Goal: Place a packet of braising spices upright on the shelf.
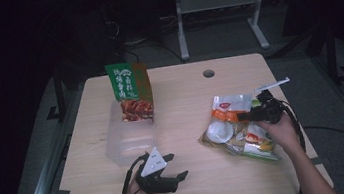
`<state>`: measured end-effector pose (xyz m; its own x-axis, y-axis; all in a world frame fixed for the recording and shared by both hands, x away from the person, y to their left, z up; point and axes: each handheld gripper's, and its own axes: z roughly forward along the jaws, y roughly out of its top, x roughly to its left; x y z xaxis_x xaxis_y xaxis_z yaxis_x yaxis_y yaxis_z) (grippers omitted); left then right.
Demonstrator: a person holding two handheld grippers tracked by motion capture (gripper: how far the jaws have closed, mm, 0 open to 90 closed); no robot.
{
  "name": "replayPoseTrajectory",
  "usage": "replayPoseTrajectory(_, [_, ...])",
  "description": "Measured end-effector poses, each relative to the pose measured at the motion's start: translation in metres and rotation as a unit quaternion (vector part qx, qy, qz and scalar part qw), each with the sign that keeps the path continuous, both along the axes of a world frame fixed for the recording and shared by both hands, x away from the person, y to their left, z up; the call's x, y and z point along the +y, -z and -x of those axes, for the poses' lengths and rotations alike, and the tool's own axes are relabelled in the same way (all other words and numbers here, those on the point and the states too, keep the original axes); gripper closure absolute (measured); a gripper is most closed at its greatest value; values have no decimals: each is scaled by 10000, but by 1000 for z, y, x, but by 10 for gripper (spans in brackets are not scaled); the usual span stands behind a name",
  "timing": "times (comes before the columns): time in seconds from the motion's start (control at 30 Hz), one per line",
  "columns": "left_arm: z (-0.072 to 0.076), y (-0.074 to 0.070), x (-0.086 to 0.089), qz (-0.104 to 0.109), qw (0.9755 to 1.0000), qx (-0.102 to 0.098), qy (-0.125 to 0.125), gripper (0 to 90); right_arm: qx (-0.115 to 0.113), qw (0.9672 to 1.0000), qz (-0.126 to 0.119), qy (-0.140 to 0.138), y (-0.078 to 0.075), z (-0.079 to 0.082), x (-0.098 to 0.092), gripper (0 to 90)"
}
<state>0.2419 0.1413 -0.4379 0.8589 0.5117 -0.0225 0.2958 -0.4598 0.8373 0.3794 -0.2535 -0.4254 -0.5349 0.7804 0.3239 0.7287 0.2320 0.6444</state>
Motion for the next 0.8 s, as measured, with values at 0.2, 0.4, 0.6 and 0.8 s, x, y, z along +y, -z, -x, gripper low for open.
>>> replayPoseTrajectory(0.2, [-1,1,-3,32,10000,22,4,298,-20,9999,-139,92,0,-1,-2,788])
replayPoseTrajectory(0.4, [0,3,-9,72,9999,69,88,297,-110,9999,-118,40,-5,2,0,893])
replayPoseTrajectory(0.6, [-3,3,-15,133,9997,157,140,298,-291,9994,-117,-159,-13,9,3,899])
replayPoseTrajectory(0.8, [-9,0,-23,160,9995,210,179,297,-442,9984,-151,-318,-22,15,8,900])
